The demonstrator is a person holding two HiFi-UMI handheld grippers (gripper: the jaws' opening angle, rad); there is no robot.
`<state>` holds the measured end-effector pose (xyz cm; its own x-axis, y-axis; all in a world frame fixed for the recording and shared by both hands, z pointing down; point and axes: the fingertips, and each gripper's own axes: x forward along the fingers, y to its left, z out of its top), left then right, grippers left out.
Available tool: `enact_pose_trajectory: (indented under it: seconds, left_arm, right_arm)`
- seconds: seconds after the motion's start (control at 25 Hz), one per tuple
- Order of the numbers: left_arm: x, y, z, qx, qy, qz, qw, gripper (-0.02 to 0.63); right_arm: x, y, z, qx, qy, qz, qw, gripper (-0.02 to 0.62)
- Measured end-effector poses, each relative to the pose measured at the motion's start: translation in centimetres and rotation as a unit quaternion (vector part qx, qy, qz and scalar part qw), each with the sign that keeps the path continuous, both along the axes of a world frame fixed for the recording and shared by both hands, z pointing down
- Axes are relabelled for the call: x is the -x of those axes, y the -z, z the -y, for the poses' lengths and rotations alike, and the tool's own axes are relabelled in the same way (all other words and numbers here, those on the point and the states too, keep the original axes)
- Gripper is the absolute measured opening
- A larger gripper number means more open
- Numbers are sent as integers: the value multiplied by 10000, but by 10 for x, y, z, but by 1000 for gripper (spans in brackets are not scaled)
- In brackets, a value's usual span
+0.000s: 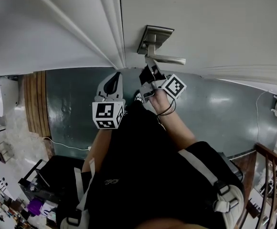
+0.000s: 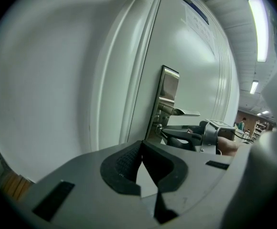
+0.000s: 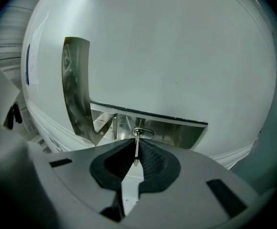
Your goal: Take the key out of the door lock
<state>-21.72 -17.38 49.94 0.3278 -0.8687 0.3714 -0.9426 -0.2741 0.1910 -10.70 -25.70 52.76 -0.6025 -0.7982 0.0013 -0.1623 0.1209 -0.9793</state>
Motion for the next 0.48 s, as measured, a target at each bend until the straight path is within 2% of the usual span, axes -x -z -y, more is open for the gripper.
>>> enact_pose_trajectory:
  seconds: [0.48]
  left_arm:
    - [3, 0, 7, 26, 42, -57, 10000, 23]
  right_arm:
    - [0, -1, -8, -28, 108, 12, 9999, 31]
